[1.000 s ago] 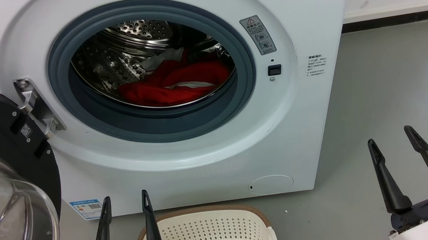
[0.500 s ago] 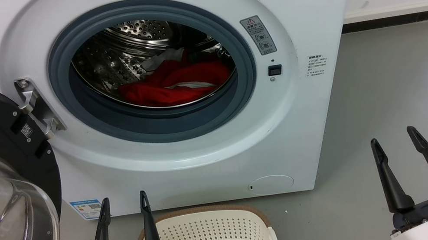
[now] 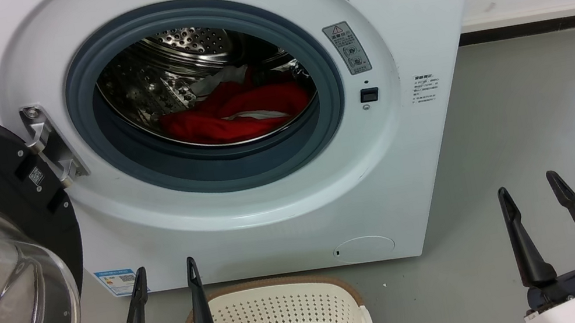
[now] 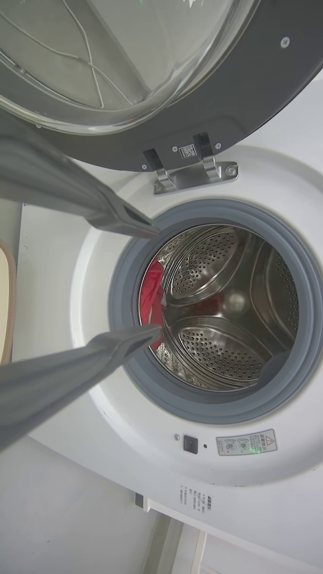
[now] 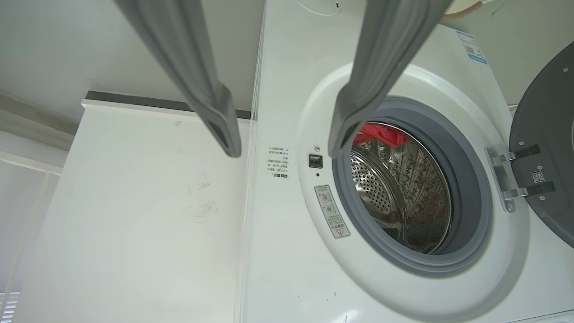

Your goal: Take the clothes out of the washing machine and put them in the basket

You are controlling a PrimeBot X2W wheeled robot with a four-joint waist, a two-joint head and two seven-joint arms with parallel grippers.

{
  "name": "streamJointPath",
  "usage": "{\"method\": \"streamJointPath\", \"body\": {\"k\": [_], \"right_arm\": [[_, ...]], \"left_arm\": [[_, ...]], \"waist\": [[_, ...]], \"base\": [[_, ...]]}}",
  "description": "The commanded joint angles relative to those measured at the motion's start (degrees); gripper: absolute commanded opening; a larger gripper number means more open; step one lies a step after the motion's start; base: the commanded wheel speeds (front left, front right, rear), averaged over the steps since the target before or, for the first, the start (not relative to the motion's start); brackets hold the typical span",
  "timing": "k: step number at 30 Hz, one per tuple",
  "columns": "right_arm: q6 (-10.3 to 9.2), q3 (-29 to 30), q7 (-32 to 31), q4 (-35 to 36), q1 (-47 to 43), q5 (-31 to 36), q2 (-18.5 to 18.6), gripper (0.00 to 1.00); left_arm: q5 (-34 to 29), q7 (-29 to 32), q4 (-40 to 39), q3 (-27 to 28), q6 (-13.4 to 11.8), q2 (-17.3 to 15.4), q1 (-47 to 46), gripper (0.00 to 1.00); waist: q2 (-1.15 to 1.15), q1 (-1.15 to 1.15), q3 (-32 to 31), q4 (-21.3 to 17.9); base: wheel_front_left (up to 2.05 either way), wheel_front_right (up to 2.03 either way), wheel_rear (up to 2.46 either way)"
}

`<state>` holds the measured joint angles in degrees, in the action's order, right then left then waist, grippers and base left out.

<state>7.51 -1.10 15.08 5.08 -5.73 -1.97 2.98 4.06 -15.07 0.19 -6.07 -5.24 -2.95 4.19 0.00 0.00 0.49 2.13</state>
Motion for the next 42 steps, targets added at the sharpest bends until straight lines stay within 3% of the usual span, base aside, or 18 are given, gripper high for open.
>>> {"method": "streamJointPath", "body": {"k": [1,22,31,42], "right_arm": [[-0.04,0.0,0.1,-0.2,0.0,-0.3,-0.2,1.0],[-0.04,-0.2,0.1,0.2,0.5,-0.1,-0.2,1.0],[-0.04,-0.5,0.1,1.7,4.3,0.5,-0.2,1.0],[-0.04,-0.7,0.1,3.9,11.5,0.4,-0.2,1.0]], "left_arm": [[0.0,-0.2,0.1,0.1,-0.1,0.1,0.4,1.0],[0.1,-0.2,1.0,0.5,0.7,0.1,-1.5,1.0],[-0.9,-0.1,8.7,3.8,5.2,-1.2,-15.8,1.0],[-1.1,-0.1,25.1,6.6,8.9,-5.4,-41.4,1.0]], "waist": [[0.0,0.0,0.0,0.0],[0.0,0.0,0.7,-0.2],[0.0,0.0,7.4,-1.3],[0.0,0.0,20.4,-5.8]], "base": [[0.0,0.0,0.0],[0.0,0.0,0.0],[0.0,0.0,0.0],[0.0,0.0,0.0]]}}
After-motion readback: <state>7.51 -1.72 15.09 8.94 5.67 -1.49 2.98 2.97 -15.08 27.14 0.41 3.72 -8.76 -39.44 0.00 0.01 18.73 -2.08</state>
